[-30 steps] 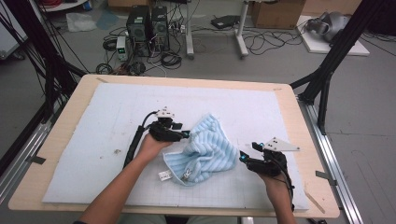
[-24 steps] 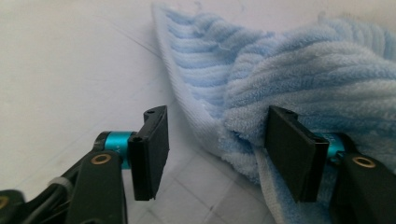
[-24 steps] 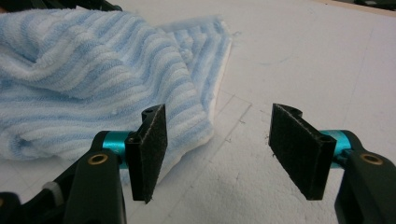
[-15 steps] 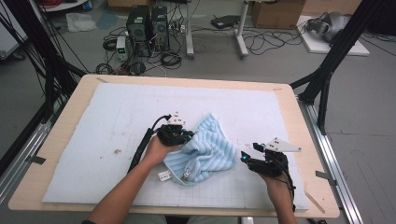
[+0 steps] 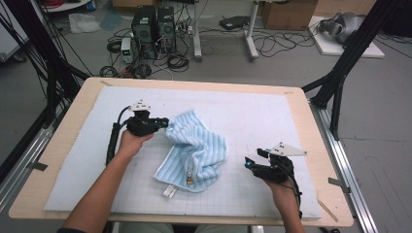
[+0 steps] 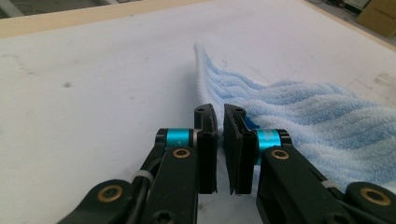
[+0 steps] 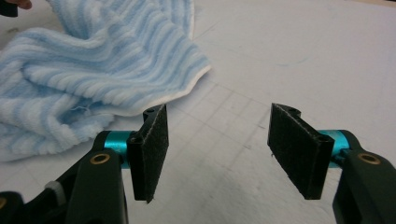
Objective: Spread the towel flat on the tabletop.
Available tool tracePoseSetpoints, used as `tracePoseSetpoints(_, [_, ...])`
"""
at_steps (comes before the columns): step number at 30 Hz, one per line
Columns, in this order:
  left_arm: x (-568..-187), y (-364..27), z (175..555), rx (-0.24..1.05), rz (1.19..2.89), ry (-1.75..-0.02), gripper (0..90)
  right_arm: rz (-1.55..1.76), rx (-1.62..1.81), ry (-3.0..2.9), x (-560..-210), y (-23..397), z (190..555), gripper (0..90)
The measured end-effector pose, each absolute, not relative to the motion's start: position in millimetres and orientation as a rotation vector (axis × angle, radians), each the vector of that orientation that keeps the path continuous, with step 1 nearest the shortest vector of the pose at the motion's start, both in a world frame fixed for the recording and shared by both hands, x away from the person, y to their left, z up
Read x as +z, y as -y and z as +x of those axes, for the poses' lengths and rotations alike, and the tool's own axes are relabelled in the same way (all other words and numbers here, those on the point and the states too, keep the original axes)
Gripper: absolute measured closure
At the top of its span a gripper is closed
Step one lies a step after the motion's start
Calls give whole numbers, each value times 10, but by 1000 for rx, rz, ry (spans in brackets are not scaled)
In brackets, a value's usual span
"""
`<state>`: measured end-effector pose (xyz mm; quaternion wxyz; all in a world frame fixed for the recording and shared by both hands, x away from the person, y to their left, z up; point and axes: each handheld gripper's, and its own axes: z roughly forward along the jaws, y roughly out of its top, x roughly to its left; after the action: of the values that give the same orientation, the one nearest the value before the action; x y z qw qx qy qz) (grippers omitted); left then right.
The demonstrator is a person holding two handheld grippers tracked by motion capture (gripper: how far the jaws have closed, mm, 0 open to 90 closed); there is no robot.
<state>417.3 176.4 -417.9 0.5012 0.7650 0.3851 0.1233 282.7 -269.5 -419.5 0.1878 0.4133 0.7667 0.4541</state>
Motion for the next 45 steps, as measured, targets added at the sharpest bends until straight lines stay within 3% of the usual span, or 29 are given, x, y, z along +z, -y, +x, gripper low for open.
tracePoseSetpoints(12, [-4185,-2047,4181,357,1807,-987,867,1025,1265,-2358,-4282,1865,3051,384])
tracePoseSetpoints(15, [-4253,-2037,4162,330,1811,-1027,693,1025,1199,-2405,-4351,1680,3119,383])
tracePoseSetpoints(16, [-4276,-2032,4154,327,1818,-1035,603,1012,1125,-2445,-4430,1585,3169,435])
tracePoseSetpoints(18, [-4304,-2022,4151,306,1834,-1048,589,995,1067,-2478,-4468,1551,3183,474])
tracePoseSetpoints(20, [-4302,-2016,4147,301,1833,-1058,537,967,1100,-2502,-4444,1574,3178,811])
tracePoseSetpoints(22, [-4276,-2013,4134,309,1824,-1051,532,913,1007,-2501,-4399,1620,3134,850])
tracePoseSetpoints(34, [-4341,-2001,4051,302,1808,-1031,562,1117,927,-2290,-4251,2519,2968,850])
tracePoseSetpoints(38, [-4359,-1984,4007,273,1814,-1018,558,1150,786,-2232,-4253,2625,2930,838])
tracePoseSetpoints(41, [-4367,-1906,3964,215,1856,-989,542,1215,771,-2169,-4250,2670,2930,668])
tracePoseSetpoints(45, [-4415,-1753,3891,164,1921,-923,546,1218,883,-2135,-4222,2708,2913,602])
